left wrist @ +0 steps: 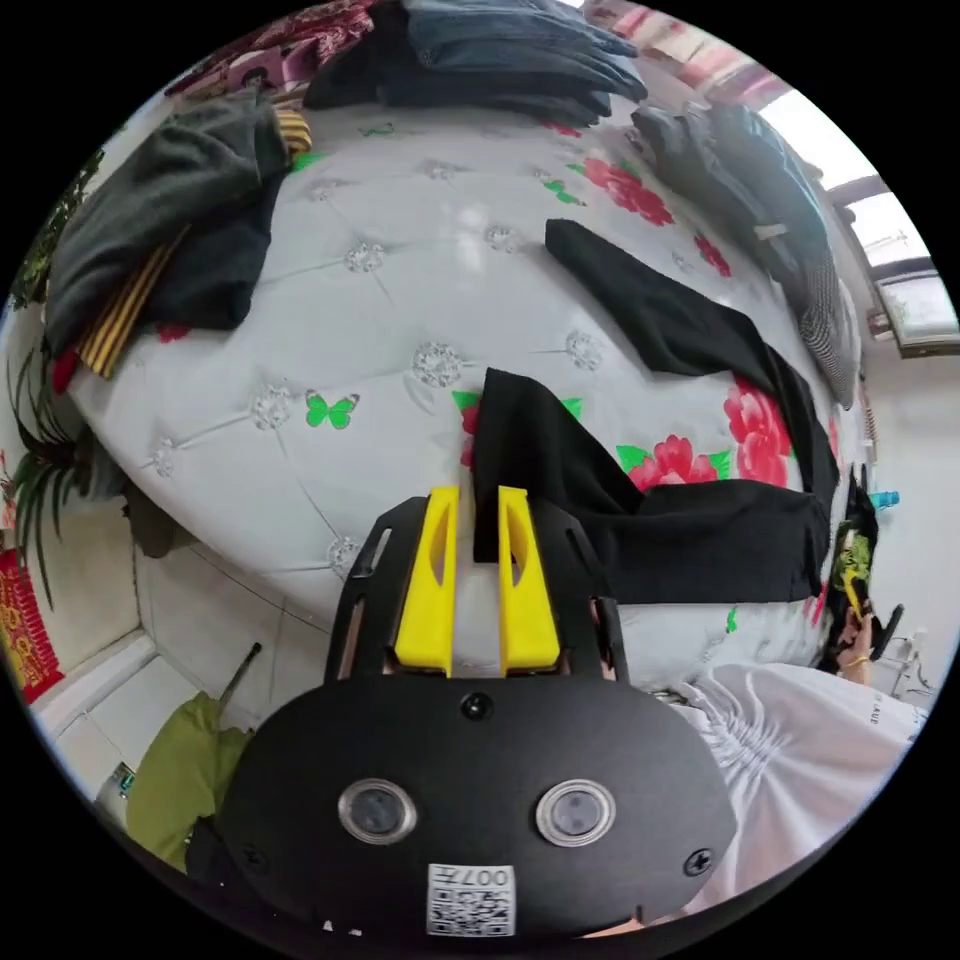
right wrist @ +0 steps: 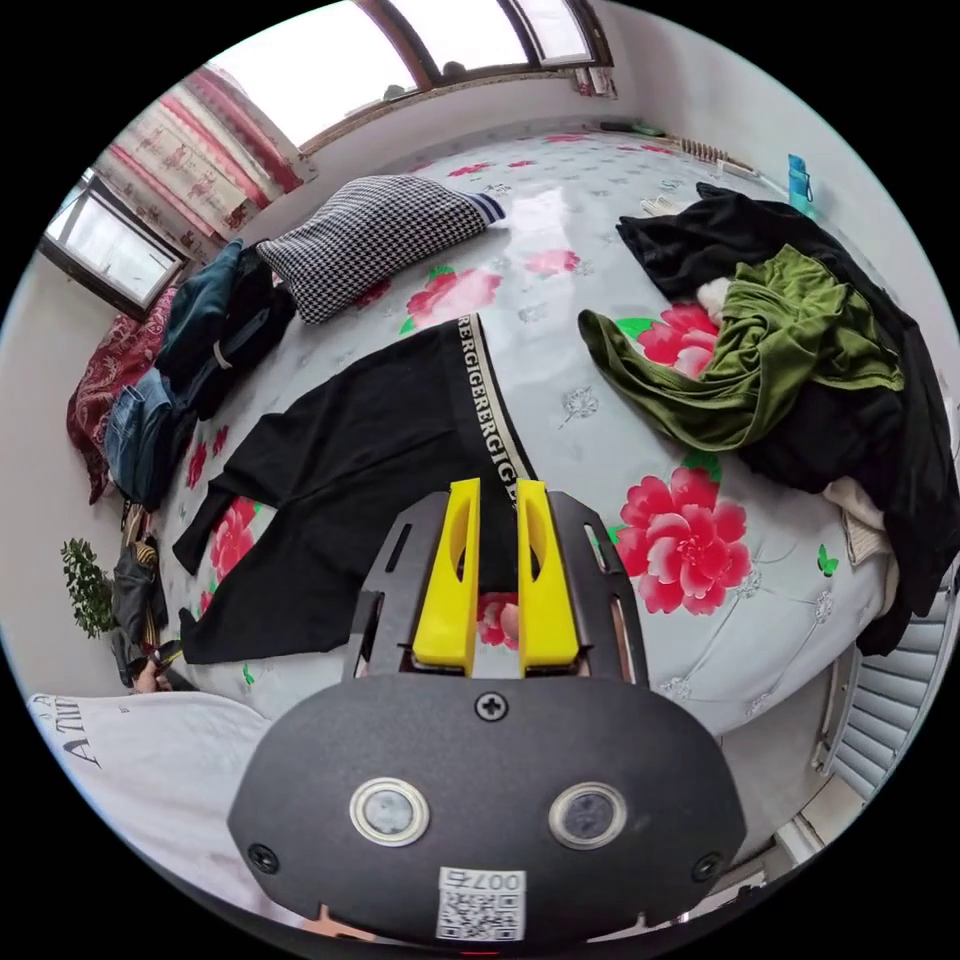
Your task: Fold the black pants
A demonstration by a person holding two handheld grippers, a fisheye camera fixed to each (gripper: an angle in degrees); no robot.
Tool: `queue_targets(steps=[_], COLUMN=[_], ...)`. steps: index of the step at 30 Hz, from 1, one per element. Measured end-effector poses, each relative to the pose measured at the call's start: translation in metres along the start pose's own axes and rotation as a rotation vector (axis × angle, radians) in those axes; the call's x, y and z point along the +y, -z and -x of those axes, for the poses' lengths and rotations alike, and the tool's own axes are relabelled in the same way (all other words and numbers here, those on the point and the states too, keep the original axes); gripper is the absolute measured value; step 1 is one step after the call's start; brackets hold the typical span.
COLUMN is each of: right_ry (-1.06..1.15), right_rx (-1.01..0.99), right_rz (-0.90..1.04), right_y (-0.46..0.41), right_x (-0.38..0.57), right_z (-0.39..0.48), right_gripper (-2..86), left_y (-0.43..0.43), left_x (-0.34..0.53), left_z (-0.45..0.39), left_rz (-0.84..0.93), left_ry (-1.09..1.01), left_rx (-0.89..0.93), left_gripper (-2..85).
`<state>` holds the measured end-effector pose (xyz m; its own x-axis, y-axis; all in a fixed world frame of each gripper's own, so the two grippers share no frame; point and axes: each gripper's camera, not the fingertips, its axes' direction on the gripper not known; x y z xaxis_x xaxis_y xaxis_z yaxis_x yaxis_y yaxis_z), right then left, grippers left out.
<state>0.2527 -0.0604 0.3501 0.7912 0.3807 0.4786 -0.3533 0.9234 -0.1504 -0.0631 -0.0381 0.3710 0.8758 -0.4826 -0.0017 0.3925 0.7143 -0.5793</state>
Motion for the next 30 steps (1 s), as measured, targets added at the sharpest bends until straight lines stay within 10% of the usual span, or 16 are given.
queue_targets(steps=[15, 23, 30], right_ry=[0.337, 0.557, 0.555], right_rx=[-0.127, -0.21, -0.241], right_rz=[0.073, 0.184, 0.206], right_y=[-0.054, -0.109, -0.119], right_x=[-0.031, -0.052, -0.04], right_z=[0.126, 0.214, 0.216], right_gripper=[8.7, 8.6, 8.4], left_y=[0.045, 0.006, -0.034], left_x=[0.031, -0.08, -0.132], left_z=[0.093, -0.019, -0.097], left_rz=[-0.014, -0.181, -0.076], left_ry=[0.163, -0.085, -0.139], left_rx=[-0.024, 0.192, -0.084], left_gripper=[1.1, 13.9, 8.0])
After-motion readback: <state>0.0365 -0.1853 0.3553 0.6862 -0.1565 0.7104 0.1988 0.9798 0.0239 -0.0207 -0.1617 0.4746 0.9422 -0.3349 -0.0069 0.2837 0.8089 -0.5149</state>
